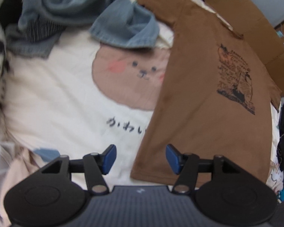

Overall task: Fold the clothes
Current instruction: 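Raise both tools and move them toward the shirt collar and sleeve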

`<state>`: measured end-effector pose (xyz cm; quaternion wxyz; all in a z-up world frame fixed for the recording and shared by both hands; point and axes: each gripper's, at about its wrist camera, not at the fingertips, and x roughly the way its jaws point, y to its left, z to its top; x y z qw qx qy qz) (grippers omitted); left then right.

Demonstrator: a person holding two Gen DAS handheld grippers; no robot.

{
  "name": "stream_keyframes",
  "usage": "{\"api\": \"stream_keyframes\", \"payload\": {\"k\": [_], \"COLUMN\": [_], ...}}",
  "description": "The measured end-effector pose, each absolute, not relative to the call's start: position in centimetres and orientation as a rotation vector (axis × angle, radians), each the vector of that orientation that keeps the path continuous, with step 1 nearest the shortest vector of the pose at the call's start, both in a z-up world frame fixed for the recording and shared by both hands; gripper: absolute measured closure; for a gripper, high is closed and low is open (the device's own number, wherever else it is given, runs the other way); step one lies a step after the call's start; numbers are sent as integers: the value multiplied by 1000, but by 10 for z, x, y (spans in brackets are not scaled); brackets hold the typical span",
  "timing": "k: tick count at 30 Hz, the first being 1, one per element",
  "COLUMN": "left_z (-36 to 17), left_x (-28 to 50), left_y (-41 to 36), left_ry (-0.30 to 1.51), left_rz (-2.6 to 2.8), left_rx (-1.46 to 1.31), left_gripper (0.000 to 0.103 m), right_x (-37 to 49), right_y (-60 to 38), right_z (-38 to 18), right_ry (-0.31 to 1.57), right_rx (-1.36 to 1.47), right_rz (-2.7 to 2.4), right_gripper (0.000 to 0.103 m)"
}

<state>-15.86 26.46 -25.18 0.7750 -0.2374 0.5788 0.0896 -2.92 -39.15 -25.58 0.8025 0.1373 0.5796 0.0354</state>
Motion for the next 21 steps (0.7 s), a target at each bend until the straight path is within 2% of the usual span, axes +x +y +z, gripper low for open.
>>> {"api": "stream_keyframes", "payload": {"k": [6,8,9,21], "left_z": [-209,-197,-192,-149], "left_x": [-150,-148,-148,-129], "left_y": [252,250,249,246], "left_ry": [1171,1147,1135,1073], "left_rz": [132,120,114,98], "left_rx": [-425,-407,-398,-335], "left_gripper": [42,42,42,42], "right_x": [-27,-27,-27,-26], "right_y": [-399,-398,-396,-378], "right_z": [-226,-218,-213,-184], "right_ry": [1170,1148,1137,1073], "right_rx": [303,302,288,250], "right_rz": [88,90,94,165], "right_gripper": [77,64,63,62]}}
